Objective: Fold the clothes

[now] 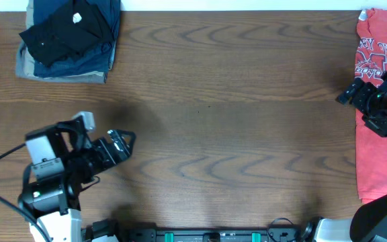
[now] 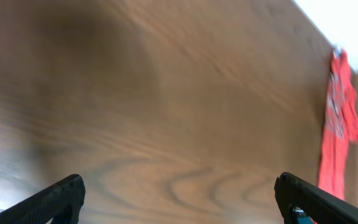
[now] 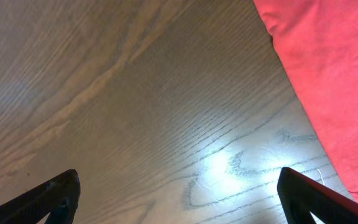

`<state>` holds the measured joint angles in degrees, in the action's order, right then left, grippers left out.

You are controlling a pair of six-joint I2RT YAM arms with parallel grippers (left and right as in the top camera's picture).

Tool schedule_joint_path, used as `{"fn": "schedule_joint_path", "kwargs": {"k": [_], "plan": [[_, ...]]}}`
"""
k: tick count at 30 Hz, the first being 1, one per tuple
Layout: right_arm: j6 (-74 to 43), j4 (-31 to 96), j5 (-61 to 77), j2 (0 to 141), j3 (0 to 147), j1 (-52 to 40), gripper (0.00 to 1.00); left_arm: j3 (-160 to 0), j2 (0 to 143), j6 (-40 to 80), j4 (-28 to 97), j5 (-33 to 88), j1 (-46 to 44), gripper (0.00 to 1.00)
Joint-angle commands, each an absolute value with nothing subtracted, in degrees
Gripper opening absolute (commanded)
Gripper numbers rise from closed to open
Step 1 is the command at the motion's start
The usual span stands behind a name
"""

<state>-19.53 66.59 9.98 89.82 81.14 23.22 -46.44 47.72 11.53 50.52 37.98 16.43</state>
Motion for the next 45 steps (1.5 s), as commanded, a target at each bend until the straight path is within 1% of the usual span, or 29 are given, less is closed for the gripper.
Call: {"fn": "schedule_joint_path", "kwargs": {"k": [1, 7, 10, 18, 23, 32, 42, 45], "plan": [[-20.1, 66.6, 9.6, 88.8, 81.3, 23.6, 0.99, -46.3, 46.7, 10.1, 49.8, 40.3, 13.7, 0.98], [-20.1, 66.6, 9.6, 88.8, 81.3, 23.6, 0.99, -46.3, 46.7, 9.9, 46.5, 37.9, 9.3, 0.98], [-20.1, 66.6, 9.6, 88.8, 81.3, 23.6, 0.99, -46.3, 46.5, 7.3, 46.3, 37.4, 6.2, 0.98], [-20.1, 66.7, 9.6, 88.8, 81.3, 23.6, 0.99, -46.3, 44.6, 9.3, 48.3, 28.9, -5.7, 0.98], [-20.1, 66.6, 9.6, 88.8, 81.3, 23.6, 0.99, -46.3, 44.5, 11.7, 51.2, 28.4, -10.0, 0.98], [-20.1, 66.7, 9.6, 88.8, 81.3, 23.6, 0.99, -46.3, 44.5, 11.7, 56.8, 28.4, -11.1, 0.98], [-20.1, 66.6, 9.6, 88.8, 81.3, 23.6, 0.99, -46.3, 44.5, 11.6, 56.9, 27.5, -11.1, 0.98], [-20.1, 66.7, 9.6, 88.8, 81.3, 23.6, 0.99, -46.3, 44.5, 10.1, 56.9, 27.5, -11.1, 0.98]]}}
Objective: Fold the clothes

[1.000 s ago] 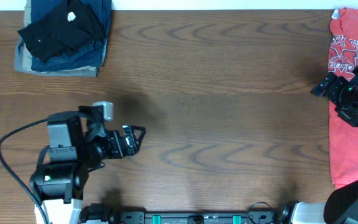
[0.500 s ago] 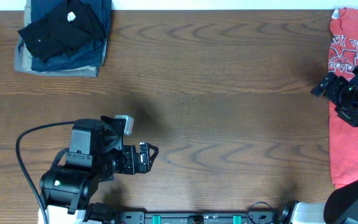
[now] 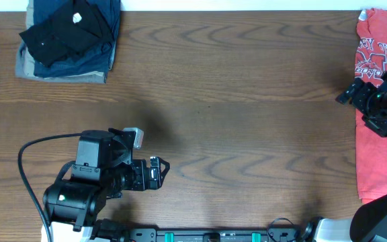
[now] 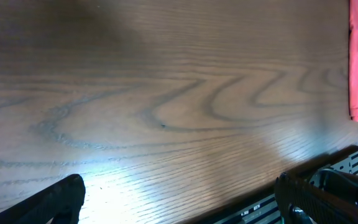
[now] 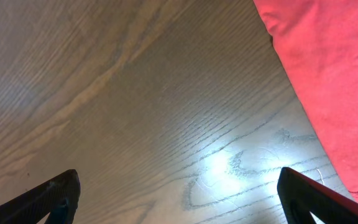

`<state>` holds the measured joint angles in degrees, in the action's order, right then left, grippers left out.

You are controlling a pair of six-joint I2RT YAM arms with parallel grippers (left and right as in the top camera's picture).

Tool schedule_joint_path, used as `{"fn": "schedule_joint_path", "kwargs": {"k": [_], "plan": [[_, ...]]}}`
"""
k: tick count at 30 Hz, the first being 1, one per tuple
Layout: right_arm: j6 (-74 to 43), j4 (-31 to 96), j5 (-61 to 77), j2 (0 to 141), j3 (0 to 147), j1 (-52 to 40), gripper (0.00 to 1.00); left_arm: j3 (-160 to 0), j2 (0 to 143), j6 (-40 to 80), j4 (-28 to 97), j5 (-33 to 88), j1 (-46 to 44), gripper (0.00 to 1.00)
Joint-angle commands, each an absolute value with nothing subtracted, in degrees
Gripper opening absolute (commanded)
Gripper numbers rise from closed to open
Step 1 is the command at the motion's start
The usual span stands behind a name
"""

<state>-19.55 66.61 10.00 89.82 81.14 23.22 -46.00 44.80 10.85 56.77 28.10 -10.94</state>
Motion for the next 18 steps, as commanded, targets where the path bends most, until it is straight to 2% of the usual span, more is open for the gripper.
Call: {"fn": "schedule_joint_path", "kwargs": {"k": [1, 8, 18], "plan": [[-20.1, 66.7, 9.6, 88.8, 81.3, 23.6, 0.99, -46.3, 44.5, 9.5, 56.9, 27.5, -11.1, 0.98], [-20.1, 66.6, 9.6, 88.8, 81.3, 23.6, 0.99, -46.3, 44.5, 9.2, 54.8, 27.3, -11.4, 0.98], [-20.1, 66.6, 9.6, 88.8, 81.3, 23.6, 0.99, -46.2, 41.9, -7.1, 46.2, 27.4, -11.7, 0.98]]}}
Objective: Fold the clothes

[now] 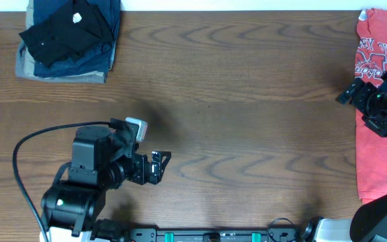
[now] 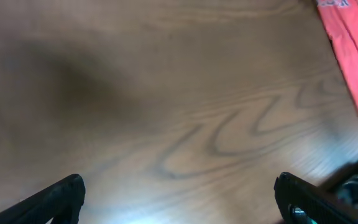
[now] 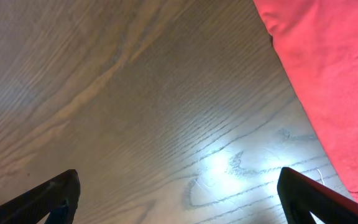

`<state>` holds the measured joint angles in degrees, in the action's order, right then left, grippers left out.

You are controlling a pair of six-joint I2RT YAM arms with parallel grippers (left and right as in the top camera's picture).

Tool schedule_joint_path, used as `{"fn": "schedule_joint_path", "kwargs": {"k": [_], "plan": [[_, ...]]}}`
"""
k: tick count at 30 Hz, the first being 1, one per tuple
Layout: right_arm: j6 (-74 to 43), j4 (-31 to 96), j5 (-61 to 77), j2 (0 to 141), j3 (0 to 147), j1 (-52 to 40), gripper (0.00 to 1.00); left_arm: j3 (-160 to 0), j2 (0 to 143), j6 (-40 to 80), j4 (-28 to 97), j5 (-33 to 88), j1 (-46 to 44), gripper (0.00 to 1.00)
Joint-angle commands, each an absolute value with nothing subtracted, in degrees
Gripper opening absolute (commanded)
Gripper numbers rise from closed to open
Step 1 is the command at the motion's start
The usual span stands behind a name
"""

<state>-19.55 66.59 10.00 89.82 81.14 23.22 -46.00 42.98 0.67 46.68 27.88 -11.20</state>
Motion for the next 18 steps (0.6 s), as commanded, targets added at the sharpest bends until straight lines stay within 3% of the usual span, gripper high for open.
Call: {"fn": "schedule_joint_path", "kwargs": {"k": [1, 11, 18], "plan": [[-20.1, 66.6, 9.6, 88.8, 81.3, 23.6, 0.99, -46.1, 41.5, -8.6, 46.1, 27.3, -11.7, 0.98], [-20.1, 66.6, 9.6, 88.8, 81.3, 23.6, 0.99, -40.4, 27.6, -10.9, 43.1, 27.3, -6.1, 0.98], [-20.1, 66.6, 9.6, 88.8, 81.3, 23.6, 0.99, -30.2, 15.9, -13.2, 31.5, 27.3, -5.2, 0.98]]}}
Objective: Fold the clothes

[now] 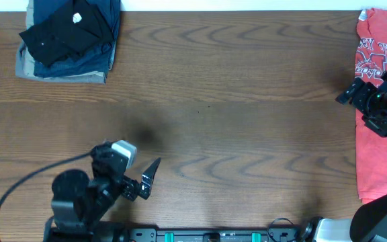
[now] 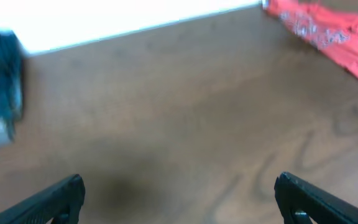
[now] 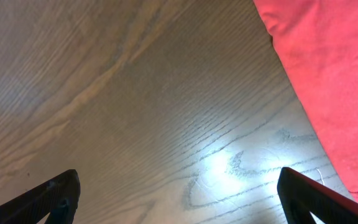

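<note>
A red printed T-shirt point(image 1: 376, 101) lies stretched along the table's right edge; it shows at the far right in the left wrist view point(image 2: 319, 28) and as red cloth point(image 3: 328, 81) in the right wrist view. My right gripper point(image 1: 352, 94) hovers open beside its left edge, over bare wood point(image 3: 179, 199). My left gripper point(image 1: 148, 179) is open at the front left over bare wood point(image 2: 179, 199), holding nothing.
A stack of folded dark clothes point(image 1: 69, 37) sits in the far left corner, blurred in the left wrist view. A black cable point(image 1: 19, 188) trails from the left arm. The wooden table point(image 1: 234, 101) spans the view.
My left arm has drawn back toward the front edge and its wrist has tipped up, so its camera now sees the far wall and the folded stack. The right arm has not moved.
My left gripper was open at the left middle of the table. Then it was lower and more central, pointing right along the front. Now it sits near the front edge, pointing toward the far side. The right gripper stayed open beside the red shirt throughout.
</note>
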`<state>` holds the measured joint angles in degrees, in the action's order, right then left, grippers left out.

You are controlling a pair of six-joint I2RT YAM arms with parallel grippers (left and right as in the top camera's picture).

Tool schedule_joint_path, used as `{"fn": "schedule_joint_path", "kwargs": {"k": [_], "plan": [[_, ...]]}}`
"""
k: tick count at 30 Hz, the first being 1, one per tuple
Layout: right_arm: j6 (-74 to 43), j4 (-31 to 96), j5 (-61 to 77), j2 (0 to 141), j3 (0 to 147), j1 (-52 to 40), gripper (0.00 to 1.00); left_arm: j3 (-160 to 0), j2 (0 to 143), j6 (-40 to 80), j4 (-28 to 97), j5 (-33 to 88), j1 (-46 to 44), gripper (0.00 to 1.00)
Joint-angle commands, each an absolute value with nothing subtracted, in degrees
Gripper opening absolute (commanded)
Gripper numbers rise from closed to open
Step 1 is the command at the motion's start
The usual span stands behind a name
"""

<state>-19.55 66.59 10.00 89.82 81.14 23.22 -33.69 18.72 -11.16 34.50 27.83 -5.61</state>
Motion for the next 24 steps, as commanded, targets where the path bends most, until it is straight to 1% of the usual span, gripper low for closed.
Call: {"fn": "schedule_joint_path", "kwargs": {"k": [1, 10, 14, 19, 24], "plan": [[-20.1, 66.6, 9.6, 88.8, 81.3, 23.6, 0.99, -29.0, 15.0, -13.6, 29.9, 27.3, -5.1, 0.98], [-20.1, 66.6, 9.6, 88.8, 81.3, 23.6, 0.99, -16.1, 5.8, -14.4, 14.4, 26.7, 0.4, 0.98], [-20.1, 66.7, 9.6, 88.8, 81.3, 23.6, 0.99, -11.6, 2.5, -14.3, 10.8, 23.9, 0.6, 0.98], [-20.1, 66.6, 9.6, 88.8, 81.3, 23.6, 0.99, -5.6, 0.1, -14.0, 1.2, 22.8, 0.6, 0.98], [-20.1, 66.7, 9.6, 88.8, 81.3, 23.6, 0.99, -1.0, 0.1, -5.5, -4.6, 17.3, 0.6, 0.98]]}}
